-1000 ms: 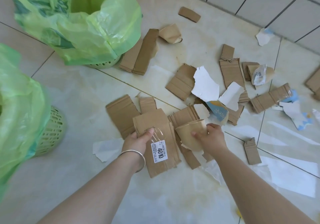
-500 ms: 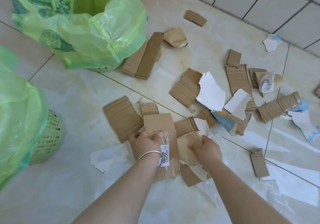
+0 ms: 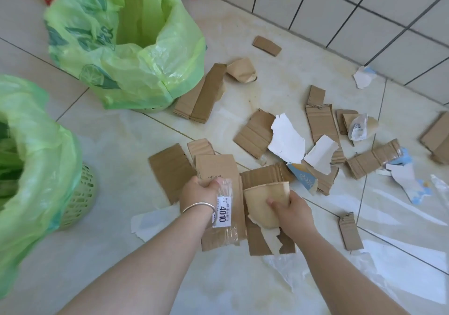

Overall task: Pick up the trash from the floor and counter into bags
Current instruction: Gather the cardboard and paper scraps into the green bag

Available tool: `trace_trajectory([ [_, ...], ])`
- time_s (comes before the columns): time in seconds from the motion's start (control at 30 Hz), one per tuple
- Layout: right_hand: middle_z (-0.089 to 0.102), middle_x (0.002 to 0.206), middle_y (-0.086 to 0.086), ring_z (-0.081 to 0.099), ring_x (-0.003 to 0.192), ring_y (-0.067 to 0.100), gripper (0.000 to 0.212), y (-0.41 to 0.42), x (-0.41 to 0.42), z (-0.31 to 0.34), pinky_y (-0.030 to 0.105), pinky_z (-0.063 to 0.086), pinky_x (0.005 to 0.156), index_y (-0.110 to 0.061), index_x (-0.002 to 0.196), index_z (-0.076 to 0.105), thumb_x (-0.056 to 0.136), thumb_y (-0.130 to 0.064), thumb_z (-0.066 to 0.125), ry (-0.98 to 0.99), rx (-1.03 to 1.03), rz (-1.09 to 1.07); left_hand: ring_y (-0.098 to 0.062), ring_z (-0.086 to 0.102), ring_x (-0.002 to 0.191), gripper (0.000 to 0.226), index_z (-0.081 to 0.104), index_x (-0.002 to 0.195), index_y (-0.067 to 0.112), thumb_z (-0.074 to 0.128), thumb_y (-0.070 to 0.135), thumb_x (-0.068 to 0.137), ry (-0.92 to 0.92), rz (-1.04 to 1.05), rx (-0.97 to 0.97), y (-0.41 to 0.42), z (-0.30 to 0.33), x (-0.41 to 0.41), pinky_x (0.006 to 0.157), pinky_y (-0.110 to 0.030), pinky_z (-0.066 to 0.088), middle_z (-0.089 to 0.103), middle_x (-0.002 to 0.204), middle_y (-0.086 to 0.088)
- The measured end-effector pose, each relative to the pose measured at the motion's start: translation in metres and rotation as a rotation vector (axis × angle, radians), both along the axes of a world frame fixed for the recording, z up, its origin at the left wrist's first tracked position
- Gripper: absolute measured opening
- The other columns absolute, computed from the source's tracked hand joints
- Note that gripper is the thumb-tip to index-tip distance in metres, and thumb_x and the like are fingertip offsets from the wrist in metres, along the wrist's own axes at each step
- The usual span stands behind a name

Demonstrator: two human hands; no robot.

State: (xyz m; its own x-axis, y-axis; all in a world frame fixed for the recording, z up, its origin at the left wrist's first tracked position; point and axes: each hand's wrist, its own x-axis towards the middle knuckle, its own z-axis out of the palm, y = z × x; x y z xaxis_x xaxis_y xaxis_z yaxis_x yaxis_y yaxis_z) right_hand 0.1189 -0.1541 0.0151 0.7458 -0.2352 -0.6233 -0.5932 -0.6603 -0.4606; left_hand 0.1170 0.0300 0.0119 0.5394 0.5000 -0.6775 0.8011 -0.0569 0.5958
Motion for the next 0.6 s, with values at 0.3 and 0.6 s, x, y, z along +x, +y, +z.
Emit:
trace_trajectory([
  [0.3, 0.054, 0.086, 0.004, 0.053, 0.084, 0.025, 0.031, 0.057, 0.018, 0.135, 0.032, 0.039, 0.068, -0.007, 0.100, 0.046, 0.088, -0.031, 0.060, -0.360, 0.163, -0.052, -0.026, 0.056, 0.084, 0.048, 0.045, 0.117, 0.015, 0.069, 0.030, 0.079, -0.336, -0.016, 0.205, 0.071, 0.157, 0.001, 0.074, -0.029, 0.042, 0.056, 0.091, -0.002],
  [0.6, 0.062, 0.101, 0.002, 0.061, 0.098, 0.024, 0.032, 0.223, 0.008, 0.248, 0.043, 0.050, 0.090, -0.015, 0.107, 0.052, 0.083, -0.029, 0.068, -0.547, 0.467, 0.011, -0.016, 0.062, 0.062, 0.013, 0.064, 0.096, 0.015, 0.065, 0.020, 0.084, -0.634, 0.383, 0.119, 0.222, 0.270, -0.059, 0.054, -0.010, 0.049, 0.066, 0.079, -0.001],
])
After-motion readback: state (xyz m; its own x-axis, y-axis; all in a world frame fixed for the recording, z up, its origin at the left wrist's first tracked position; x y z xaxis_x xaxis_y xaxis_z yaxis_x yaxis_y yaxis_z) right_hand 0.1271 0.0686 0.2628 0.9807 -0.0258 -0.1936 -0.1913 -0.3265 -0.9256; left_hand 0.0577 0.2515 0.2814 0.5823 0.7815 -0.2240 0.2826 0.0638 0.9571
